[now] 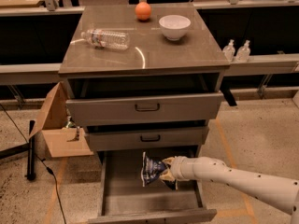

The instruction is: Pick blue chip bag from bottom drawer and place on counter

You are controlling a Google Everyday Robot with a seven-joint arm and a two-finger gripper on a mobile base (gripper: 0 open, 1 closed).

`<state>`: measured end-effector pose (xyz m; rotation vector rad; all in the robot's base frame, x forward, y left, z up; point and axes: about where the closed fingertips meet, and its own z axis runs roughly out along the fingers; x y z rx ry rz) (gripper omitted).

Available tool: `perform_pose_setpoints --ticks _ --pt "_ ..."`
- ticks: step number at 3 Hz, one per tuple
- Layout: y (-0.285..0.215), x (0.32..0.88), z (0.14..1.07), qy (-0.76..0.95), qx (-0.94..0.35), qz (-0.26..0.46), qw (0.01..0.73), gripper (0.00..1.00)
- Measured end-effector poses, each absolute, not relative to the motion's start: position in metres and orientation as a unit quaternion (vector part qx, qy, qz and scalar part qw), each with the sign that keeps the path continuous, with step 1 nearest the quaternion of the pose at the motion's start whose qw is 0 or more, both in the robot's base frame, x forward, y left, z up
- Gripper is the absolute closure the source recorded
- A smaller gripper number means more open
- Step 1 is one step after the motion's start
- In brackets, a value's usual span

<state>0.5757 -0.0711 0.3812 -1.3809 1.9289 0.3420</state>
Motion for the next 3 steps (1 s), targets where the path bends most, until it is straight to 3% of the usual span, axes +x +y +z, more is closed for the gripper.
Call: perform_pose_setpoints --ticks 2,3 --pt "-0.07 0.576 0.396 0.737 -0.539 0.149 0.379 1.0" --pt "-0.075 0.568 0.449 0.721 -0.519 0.163 0.43 1.0"
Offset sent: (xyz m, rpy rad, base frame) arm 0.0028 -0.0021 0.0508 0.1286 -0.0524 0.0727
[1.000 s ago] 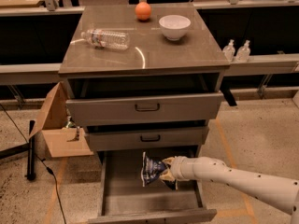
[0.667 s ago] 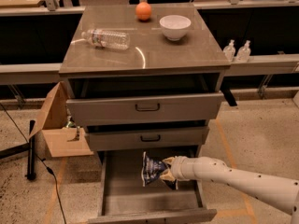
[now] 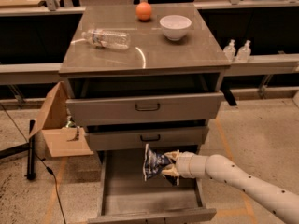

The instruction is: Pick blue chip bag from bottom drawer and place on counter

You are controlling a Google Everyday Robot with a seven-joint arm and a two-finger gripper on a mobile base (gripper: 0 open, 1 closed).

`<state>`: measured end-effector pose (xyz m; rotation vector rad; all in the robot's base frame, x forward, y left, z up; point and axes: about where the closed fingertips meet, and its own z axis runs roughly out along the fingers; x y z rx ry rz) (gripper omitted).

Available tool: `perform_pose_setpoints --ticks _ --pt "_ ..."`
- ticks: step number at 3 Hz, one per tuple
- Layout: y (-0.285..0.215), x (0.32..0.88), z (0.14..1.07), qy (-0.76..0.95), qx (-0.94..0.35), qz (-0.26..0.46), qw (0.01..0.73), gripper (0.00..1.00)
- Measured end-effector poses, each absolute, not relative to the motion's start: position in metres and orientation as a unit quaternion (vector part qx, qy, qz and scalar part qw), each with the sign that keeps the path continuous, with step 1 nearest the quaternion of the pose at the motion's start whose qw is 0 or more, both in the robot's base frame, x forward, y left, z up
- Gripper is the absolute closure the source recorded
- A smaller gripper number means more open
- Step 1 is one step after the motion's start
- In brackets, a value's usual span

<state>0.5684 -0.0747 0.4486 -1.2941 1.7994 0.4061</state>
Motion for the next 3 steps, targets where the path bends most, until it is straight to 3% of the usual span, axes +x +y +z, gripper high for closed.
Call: perform_pose_setpoints --ticks 2,3 --pt "-0.102 0.557 0.605 0.678 -0.526 0.148 0.492 1.0" --pt "-0.109 0.555 0.664 0.664 -0.549 0.142 0.488 1.0"
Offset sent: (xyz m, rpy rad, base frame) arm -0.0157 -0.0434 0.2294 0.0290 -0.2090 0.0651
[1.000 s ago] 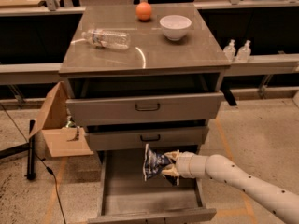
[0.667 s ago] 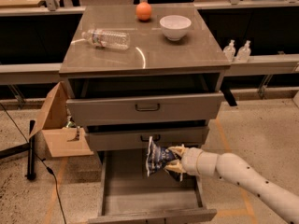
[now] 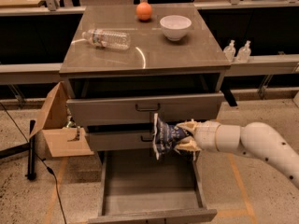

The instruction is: Pick blue chip bag from bottom drawer and place on counter

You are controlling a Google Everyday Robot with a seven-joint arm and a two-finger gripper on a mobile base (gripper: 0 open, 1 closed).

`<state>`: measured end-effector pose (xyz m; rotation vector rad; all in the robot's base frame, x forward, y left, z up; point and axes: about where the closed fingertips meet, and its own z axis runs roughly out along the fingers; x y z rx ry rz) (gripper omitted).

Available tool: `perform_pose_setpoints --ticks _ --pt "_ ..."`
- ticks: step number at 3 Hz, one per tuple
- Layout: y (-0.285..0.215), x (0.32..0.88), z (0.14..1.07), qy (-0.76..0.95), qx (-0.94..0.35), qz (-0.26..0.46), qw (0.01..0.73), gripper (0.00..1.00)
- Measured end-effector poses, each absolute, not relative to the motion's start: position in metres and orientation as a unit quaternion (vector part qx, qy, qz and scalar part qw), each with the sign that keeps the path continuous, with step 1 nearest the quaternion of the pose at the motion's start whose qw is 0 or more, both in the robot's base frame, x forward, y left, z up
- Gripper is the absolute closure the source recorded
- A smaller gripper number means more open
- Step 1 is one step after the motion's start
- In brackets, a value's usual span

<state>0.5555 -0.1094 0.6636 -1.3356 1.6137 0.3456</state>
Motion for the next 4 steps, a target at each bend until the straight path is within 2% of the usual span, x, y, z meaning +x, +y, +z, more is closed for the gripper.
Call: perform_pose_setpoints --ticks 1,3,4 --pt "-0.117 0.558 0.726 0.648 -0.568 0.153 0.485 1.0" --pt "-0.116 0.56 0.73 0.646 -0.553 0.163 0.499 1.0" --pt "-0.143 0.562 0.776 0.641 -0.535 0.148 0.531 1.0"
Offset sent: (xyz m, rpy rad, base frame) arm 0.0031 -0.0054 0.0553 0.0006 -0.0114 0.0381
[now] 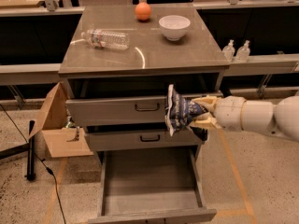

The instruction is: Pick blue chip bag from bottom drawer and place on counter

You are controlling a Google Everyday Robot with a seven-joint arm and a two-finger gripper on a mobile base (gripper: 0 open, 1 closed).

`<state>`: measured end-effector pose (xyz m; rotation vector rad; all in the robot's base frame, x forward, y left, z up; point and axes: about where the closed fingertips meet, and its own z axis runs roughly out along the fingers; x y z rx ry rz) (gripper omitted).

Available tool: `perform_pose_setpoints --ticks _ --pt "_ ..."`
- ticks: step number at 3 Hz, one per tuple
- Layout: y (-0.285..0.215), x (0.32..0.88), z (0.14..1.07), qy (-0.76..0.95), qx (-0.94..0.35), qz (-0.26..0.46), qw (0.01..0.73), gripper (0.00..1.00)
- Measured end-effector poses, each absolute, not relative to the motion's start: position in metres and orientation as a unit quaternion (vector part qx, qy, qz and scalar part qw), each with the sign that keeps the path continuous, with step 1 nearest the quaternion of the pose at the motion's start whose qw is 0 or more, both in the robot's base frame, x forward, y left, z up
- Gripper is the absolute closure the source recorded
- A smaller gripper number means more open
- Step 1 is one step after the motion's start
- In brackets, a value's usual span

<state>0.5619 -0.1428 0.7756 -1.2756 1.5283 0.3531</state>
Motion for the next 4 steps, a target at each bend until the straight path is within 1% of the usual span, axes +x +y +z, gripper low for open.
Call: perform_pose_setpoints --ticks 1,2,3,4 --pt "-0.171 0.568 0.822 0.648 -0.524 0.127 0.538 1.0" --pt "-0.187 0.582 0.861 0.644 -0.531 0.118 0.538 1.0" --pt "-0.186 0.608 0.892 0.628 -0.551 0.107 0.54 1.0" --pt "-0.174 0.64 0.916 0.606 -0.572 0.097 0.545 1.0"
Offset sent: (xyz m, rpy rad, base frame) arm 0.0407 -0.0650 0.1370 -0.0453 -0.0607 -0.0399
